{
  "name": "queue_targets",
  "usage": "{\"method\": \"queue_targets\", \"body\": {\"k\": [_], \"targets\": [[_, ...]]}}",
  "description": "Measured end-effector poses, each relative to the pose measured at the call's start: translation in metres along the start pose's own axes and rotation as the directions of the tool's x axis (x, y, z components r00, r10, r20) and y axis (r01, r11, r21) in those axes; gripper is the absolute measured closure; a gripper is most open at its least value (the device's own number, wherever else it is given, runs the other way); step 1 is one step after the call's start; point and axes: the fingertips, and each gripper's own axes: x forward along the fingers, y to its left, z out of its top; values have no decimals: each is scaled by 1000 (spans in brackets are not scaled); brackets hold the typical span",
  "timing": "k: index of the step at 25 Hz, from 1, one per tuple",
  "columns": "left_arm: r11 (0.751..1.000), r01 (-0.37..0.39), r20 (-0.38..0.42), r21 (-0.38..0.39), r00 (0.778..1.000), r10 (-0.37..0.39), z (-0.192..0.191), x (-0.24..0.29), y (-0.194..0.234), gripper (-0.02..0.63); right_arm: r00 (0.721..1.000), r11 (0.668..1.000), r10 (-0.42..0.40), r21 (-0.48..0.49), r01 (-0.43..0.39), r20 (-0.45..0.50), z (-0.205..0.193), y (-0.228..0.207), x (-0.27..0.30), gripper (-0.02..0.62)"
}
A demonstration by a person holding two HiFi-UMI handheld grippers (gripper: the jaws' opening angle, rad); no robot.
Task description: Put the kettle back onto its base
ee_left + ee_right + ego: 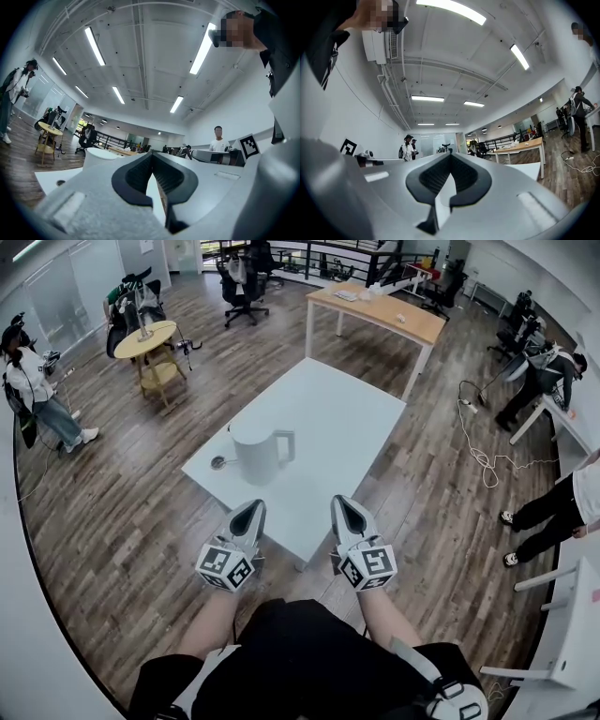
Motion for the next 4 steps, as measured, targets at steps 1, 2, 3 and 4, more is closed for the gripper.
{"method": "queue_targets", "body": {"k": [1,2,3,4], "targets": [[1000,-3,0,-1,1000,3,0,1,1,607,1000,1000,1,-1,-1,-2,-1,-1,1,592],[1000,-5,1,-1,1000,5,0,1,2,607,1000,1000,2,-1,-2,-3,-1,-1,2,592],[1000,-8,2,-1,1000,8,1,2,3,607,1000,1000,3,0,-3,-4,-2,-2,4,592],[1000,-10,2,-1,1000,10,1,2,4,607,1000,1000,4,1,-4,-4,-2,-2,5,592]]}}
